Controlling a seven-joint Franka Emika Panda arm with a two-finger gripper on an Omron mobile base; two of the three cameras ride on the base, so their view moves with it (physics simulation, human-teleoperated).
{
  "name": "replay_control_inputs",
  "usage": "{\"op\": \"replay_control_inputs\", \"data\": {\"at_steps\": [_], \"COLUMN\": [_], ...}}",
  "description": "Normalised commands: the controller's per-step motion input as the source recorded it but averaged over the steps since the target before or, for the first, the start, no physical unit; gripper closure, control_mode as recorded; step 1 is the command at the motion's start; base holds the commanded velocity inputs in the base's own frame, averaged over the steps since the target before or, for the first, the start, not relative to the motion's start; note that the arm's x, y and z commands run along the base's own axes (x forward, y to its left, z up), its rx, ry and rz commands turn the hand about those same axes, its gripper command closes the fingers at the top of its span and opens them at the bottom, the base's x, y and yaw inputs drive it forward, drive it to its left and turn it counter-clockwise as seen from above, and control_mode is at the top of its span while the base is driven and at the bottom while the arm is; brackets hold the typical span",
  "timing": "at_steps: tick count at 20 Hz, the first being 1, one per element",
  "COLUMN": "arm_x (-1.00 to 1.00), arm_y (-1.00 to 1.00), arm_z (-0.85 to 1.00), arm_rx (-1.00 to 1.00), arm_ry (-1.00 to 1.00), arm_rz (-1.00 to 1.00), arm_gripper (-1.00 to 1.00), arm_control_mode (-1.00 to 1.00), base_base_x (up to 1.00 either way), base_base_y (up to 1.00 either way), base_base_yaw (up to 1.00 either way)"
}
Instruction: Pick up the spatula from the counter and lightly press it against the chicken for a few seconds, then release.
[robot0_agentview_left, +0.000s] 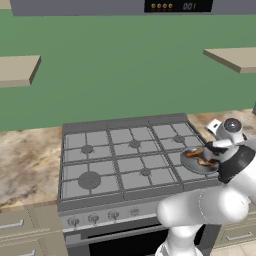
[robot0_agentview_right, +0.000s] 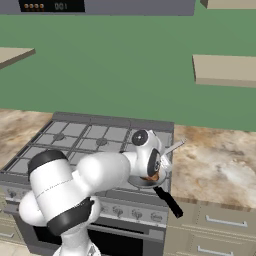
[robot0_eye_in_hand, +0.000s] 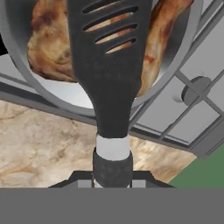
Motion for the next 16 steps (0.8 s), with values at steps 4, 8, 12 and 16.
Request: {"op": "replay_control_inputs", "data": {"at_steps": [4,8,12,16], "arm_x": [0.22,0.21,0.11,0.00], "arm_y": [-0.05,-0.06,-0.07,-0.10], "arm_z": [-0.11,-0.12,-0.13,-0.10], "arm_rx": [0.00,0.00,0.00,0.00], "arm_ry": [0.00,0.00,0.00,0.00], "arm_rz": [0.01,0.01,0.01,0.01], "arm_gripper": [1.00,1.00,1.00,1.00], "arm_control_mode": [-1.00,-1.00,-1.00,-1.00], "base_base_x": [0.00,0.00,0.00,0.00], "base_base_y": [0.00,0.00,0.00,0.00], "base_base_yaw": [0.00,0.00,0.00,0.00]}}
